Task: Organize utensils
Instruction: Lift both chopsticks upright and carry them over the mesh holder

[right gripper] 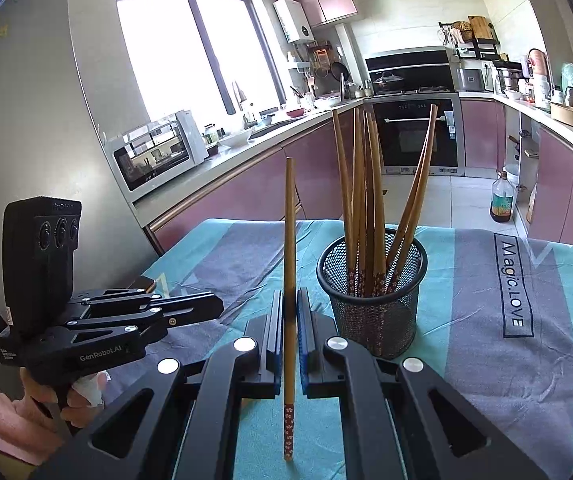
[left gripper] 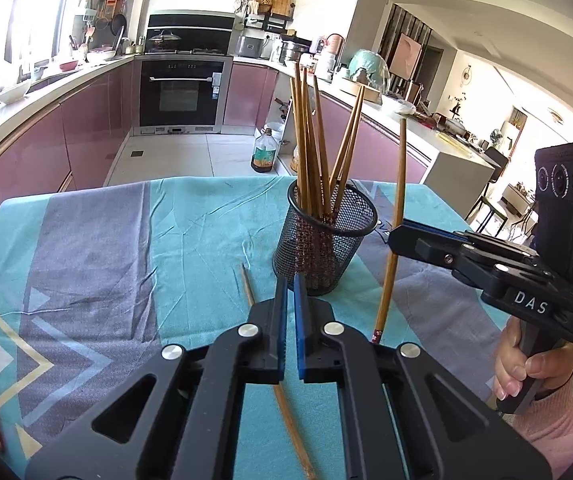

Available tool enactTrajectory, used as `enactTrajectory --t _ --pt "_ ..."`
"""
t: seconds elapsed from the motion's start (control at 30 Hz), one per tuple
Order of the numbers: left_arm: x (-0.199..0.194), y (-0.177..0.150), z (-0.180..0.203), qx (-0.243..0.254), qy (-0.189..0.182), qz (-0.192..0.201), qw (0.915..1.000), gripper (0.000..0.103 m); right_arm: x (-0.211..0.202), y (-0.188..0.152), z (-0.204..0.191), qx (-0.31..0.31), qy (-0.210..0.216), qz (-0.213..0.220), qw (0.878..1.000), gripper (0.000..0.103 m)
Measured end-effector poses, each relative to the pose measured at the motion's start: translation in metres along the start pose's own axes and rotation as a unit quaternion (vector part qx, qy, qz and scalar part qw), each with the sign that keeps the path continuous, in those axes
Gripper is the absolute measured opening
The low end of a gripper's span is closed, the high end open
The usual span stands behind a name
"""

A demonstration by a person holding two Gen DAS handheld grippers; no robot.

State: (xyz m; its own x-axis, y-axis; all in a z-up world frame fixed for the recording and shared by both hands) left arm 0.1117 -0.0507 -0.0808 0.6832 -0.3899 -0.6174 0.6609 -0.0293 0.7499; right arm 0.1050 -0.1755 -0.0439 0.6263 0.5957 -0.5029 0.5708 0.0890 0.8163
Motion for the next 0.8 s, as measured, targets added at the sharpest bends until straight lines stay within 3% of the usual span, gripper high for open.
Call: enactTrajectory --t 0.33,0.7,0.8 --pt "0.058 -0.035 -0.019 0.0 0.037 -0.078 0.9963 0.02 0.001 -0.003 -0.001 0.001 0.0 -0.003 1.0 0.005" --pt "0.096 -0.051 -0.025 0.008 0.064 -0.114 0.9915 0.02 0.003 -0.005 0.001 0.004 0.003 -0.005 1.0 0.005" --pt "0.104 -0.054 -0.026 0.012 0.071 -0.117 0.9905 0.014 0.003 -0.006 0.001 0.005 0.003 -0.006 1.0 0.005"
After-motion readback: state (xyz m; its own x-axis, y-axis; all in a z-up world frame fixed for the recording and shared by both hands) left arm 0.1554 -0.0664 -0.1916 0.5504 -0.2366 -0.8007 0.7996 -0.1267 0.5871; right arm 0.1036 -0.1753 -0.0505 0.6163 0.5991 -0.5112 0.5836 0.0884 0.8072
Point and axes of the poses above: each gripper's, at about its wrist camera, not at the fingertips, and x roughly the way its jaws point, z to its right, y to its top, the point moved 10 cm from there along x, roughly the way its jaws point, and after that the axes turned 1 degree about -x, right-handed, at the moved point
